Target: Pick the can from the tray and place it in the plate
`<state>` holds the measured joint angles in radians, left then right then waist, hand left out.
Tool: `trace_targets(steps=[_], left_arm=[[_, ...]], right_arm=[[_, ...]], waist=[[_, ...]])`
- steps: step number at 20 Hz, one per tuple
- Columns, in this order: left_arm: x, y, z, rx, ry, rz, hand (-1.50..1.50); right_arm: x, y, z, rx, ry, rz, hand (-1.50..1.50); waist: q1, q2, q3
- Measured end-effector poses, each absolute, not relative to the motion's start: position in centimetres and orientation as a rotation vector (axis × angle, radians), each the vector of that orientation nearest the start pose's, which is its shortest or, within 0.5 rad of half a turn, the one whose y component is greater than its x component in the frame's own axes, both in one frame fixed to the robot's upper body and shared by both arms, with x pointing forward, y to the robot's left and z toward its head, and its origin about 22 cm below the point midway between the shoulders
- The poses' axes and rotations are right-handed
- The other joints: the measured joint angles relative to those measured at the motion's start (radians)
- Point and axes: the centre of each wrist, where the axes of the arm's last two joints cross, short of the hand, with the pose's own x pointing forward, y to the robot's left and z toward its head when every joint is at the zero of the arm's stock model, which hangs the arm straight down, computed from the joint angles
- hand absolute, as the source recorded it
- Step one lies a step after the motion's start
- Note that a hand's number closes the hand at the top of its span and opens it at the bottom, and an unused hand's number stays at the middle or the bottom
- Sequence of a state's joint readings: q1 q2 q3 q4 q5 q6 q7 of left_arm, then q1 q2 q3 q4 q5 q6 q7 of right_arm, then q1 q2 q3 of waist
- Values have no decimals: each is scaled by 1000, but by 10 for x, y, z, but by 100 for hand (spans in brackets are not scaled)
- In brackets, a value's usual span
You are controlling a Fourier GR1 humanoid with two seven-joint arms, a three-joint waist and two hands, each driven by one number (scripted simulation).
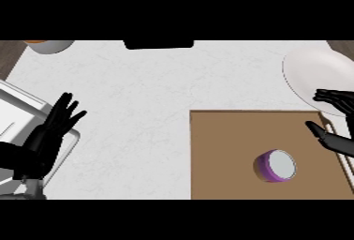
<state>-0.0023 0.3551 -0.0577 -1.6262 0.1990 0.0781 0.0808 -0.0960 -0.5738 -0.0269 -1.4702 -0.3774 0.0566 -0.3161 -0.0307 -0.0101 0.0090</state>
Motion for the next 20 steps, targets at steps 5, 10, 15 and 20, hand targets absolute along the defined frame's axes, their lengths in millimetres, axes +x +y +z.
trace_targets(steps=[5, 10, 15, 20], left_arm=[[246, 287, 37, 143, -1506, -98, 0], [248, 284, 37, 147, -1496, -94, 0], [248, 284, 36, 145, -1490, -96, 0], [249, 284, 37, 135, -1487, -99, 0]], right_arm=[[232, -379, 26, -74, -1875, 334, -150], [217, -396, 29, -117, -1827, 557, -150], [209, -397, 49, -168, -1769, 689, -150], [206, -387, 66, -185, -1682, 807, -150]], waist=[[11, -3, 6], [16, -5, 5], [16, -9, 5], [19, -9, 4]])
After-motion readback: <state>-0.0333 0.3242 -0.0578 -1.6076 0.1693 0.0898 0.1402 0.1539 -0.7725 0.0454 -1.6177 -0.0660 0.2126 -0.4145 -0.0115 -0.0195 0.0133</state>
